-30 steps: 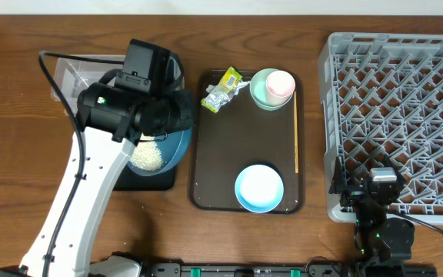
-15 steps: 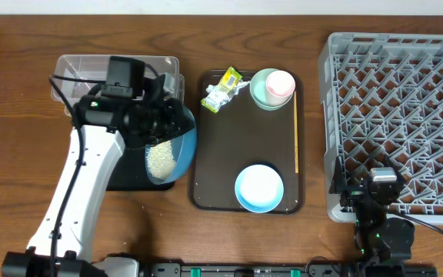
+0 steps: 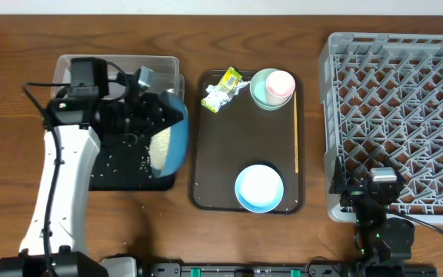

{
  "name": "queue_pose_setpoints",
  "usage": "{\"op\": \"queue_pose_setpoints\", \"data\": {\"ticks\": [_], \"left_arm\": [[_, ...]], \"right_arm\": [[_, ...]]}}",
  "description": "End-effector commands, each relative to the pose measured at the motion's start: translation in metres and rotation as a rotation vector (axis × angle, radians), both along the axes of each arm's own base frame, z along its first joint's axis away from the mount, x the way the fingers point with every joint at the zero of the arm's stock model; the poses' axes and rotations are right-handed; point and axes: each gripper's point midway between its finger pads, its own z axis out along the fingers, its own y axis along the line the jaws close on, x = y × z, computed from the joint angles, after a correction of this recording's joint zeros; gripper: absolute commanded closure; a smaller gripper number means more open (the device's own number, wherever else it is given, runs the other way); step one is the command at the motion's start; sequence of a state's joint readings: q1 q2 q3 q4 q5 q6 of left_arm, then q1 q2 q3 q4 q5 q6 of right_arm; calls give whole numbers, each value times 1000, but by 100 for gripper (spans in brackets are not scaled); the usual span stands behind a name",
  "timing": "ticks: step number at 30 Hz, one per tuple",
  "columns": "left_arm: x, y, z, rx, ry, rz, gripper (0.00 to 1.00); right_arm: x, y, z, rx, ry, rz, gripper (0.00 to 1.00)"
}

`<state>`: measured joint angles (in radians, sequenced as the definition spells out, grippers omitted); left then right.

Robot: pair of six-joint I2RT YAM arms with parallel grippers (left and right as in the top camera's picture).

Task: Sort waste into correct bins and load items into the dishwasher rack
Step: 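Tilt the blue plate over the black tray to dump the rice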

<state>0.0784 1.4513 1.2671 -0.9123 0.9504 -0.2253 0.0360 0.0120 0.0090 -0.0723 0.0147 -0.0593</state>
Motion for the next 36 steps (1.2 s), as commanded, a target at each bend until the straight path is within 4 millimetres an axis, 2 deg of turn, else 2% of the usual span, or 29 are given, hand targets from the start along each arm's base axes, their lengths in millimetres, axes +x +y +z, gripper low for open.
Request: {"op": "queue_pose_setpoints", "data": {"ticks": [1,5,16,22,26,31,36], "left_arm": [[-1,4,19,-113,-61,-26,94],[2,20,25,-154,-66,21,94],[-1,37,47,-294,-107,46,94],[1,65,48,-312,-106,134,94],[-2,75,59,-366,-149,145,94],[-5,80,82,-495,-199,139,94],[-4,92,82,-490,-203,180,94]], "right_arm": [[0,0,-1,-8,0,3,1],[0,0,-1,-9,0,4,1],[0,0,-1,-9,0,4,1],[0,0,-1,-9,0,4,1],[0,0,-1,-8,0,4,1],[0,0,-1,-9,0,4,1],[0,0,-1,-8,0,4,1]]}}
